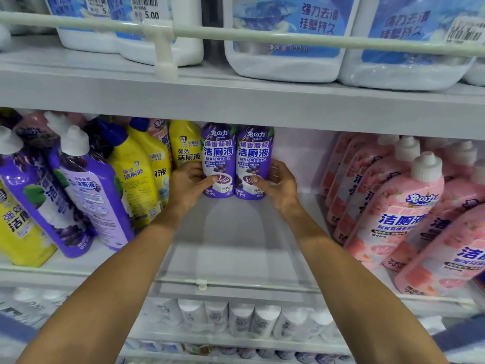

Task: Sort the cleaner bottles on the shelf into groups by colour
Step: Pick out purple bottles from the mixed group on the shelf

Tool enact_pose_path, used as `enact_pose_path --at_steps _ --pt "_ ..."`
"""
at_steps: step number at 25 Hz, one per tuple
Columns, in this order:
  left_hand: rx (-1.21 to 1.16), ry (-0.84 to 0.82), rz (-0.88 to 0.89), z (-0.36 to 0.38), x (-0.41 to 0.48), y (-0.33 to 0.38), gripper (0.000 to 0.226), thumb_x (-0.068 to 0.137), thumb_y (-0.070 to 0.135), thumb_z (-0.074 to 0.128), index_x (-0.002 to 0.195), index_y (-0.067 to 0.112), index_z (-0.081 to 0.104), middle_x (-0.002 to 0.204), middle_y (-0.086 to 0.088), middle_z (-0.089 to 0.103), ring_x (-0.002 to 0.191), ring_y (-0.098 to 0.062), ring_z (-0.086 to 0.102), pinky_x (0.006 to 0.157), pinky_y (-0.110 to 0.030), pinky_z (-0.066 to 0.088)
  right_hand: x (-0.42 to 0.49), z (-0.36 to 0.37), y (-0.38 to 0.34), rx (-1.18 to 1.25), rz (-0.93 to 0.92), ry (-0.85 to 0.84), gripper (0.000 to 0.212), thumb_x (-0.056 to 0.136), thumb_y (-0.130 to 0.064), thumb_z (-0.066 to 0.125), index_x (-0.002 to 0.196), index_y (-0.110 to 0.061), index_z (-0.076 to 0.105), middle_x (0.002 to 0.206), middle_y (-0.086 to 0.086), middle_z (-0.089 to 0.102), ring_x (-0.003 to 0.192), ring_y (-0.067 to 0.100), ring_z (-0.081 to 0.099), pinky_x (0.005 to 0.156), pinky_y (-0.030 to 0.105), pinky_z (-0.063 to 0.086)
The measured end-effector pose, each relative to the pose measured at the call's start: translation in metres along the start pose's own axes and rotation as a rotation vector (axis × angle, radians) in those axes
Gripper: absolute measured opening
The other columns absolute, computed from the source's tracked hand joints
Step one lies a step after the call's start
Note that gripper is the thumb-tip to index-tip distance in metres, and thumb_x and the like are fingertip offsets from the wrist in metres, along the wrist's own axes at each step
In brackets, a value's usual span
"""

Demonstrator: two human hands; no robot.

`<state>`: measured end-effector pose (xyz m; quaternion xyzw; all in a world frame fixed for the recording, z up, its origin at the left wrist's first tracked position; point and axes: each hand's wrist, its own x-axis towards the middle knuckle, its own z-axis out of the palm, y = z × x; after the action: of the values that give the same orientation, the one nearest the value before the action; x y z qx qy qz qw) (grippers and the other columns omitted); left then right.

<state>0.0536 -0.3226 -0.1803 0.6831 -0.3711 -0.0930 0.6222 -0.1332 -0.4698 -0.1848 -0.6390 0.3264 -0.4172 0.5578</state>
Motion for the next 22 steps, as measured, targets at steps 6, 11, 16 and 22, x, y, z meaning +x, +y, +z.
enact_pose_path --at_steps 6,11,16,22 --pt "-0.027 -0.029 0.007 -0.001 0.0 -0.002 0.036 0.077 0.005 0.085 0.106 0.013 0.066 0.099 -0.009 0.073 0.078 0.002 0.071 0.074 -0.018 0.059 0.002 -0.004 0.002 -0.035 -0.049 -0.01 0.063 0.075 0.002 0.086 0.13 -0.001 0.057 0.114 0.01 0.072 0.089 0.0 0.073 0.075 0.019 0.058" --pt "-0.012 -0.008 -0.017 0.0 -0.002 0.001 0.035 0.078 0.003 0.084 0.108 0.001 0.068 0.1 -0.012 0.073 0.077 0.001 0.073 0.07 -0.017 0.058 0.001 -0.004 -0.001 -0.042 -0.04 -0.014 0.062 0.075 -0.002 0.088 0.13 -0.003 0.059 0.119 0.012 0.073 0.09 0.005 0.073 0.073 0.02 0.059" --pt "-0.069 -0.047 -0.043 -0.014 -0.021 0.019 0.037 0.076 -0.003 0.083 0.108 0.005 0.067 0.095 -0.005 0.074 0.082 -0.007 0.073 0.071 -0.021 0.057 -0.01 -0.01 -0.007 -0.173 -0.096 -0.029 0.065 0.074 -0.018 0.092 0.13 -0.013 0.06 0.114 -0.002 0.072 0.09 -0.001 0.07 0.079 0.024 0.062" --pt "-0.064 -0.066 -0.031 -0.043 -0.074 0.045 0.066 0.07 -0.007 0.086 0.128 0.006 0.057 0.121 -0.017 0.065 0.105 -0.023 0.065 0.076 -0.014 0.055 -0.068 -0.025 -0.025 -0.229 -0.185 -0.132 0.073 0.068 -0.022 0.093 0.132 -0.023 0.059 0.13 -0.004 0.064 0.109 0.009 0.061 0.081 0.019 0.051"
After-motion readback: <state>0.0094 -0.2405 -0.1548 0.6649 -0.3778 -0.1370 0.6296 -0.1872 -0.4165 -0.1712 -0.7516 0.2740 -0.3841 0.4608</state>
